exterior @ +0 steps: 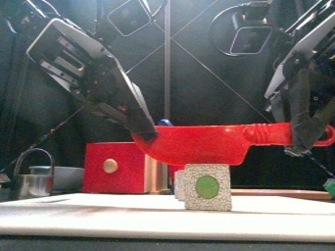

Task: Place sushi on board then cut the sushi with the knife then place the pieces on the plate
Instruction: Cut the sushi into 4 pieces

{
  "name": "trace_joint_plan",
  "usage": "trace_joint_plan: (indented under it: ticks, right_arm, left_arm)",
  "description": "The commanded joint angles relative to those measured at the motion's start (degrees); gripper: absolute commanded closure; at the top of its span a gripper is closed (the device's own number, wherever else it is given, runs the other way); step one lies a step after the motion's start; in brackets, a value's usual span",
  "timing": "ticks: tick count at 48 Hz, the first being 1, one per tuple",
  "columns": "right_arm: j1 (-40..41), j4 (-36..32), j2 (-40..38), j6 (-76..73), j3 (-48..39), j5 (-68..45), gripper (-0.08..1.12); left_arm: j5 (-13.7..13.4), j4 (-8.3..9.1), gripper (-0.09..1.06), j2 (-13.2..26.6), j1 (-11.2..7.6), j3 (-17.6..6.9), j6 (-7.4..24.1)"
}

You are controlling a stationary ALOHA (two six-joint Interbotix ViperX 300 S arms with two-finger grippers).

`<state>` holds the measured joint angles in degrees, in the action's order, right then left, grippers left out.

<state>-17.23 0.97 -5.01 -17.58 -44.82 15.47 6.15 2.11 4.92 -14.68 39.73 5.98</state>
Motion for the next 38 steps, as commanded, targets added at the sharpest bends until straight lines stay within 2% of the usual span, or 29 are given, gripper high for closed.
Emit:
trace_joint_plan:
  ticks: [1,27,38]
  right_arm:
    - [0.2,-0.1,0.1,0.2,1.3,-1.2,0.59]
    - [1.5,-2.7,5.3,0.3,1.6,-2.6,0.59]
    - [2.6,-4.4,5.0,0.3,1.8,-2.5,0.59]
  left_arm:
    - [0.4,0.26,0.59,0.4,0.09,-1.1,0.3]
    - [0.3,0.35,0.59,4.8,0.53,-1.3,0.4]
    - [0.3,0.44,0.59,4.4,1.49,-1.3,0.5]
